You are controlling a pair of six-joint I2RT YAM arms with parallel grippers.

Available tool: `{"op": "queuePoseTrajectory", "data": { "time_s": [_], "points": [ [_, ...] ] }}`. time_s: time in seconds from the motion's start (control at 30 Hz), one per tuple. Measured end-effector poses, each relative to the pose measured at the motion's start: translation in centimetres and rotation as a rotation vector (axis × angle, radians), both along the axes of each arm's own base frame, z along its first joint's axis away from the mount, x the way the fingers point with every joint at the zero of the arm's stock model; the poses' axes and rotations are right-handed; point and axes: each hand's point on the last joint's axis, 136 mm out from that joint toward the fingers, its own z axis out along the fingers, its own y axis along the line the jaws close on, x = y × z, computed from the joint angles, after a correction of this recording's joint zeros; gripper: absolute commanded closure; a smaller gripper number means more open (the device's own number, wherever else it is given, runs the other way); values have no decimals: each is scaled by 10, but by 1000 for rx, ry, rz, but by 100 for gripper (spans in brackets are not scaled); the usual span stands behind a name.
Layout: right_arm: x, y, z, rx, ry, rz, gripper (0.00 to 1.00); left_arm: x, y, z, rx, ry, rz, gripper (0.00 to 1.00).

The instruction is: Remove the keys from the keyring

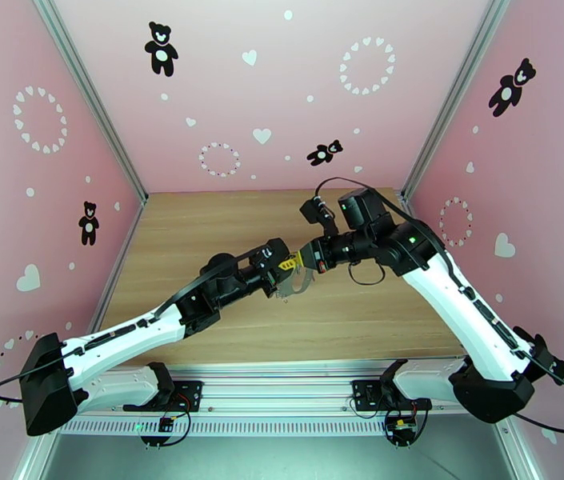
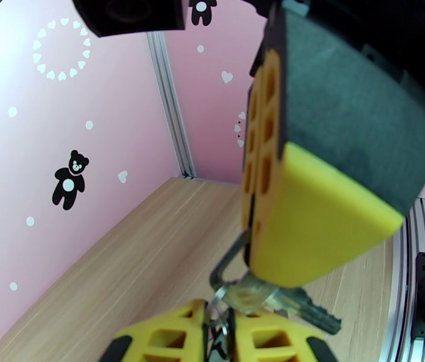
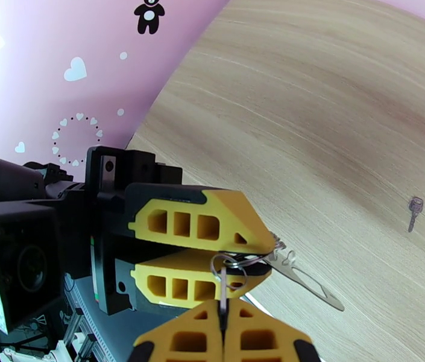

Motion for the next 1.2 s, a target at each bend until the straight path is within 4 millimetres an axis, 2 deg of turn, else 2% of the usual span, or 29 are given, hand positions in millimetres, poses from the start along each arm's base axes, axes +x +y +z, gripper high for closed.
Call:
{"op": "queuePoseTrajectory", "data": {
  "time_s": [0.43,0.6,0.7,0.93,1.2],
  "points": [
    [5,-3,7,14,-42,-25,100,2,1,0,0,1,12,77],
    [6,-2,3,14,-36,-26,100,2,1,0,-2,3,12,78],
    [6,-2,0,10,-29,-29,100,2,1,-1,1,3,12,84],
    [6,-5,3,15,-43,-38,100,4,-3,-8,16,13,10,89],
    [4,-8,5,34,-49,-46,100,5,-4,-6,14,0,6,85]
  ]
}}
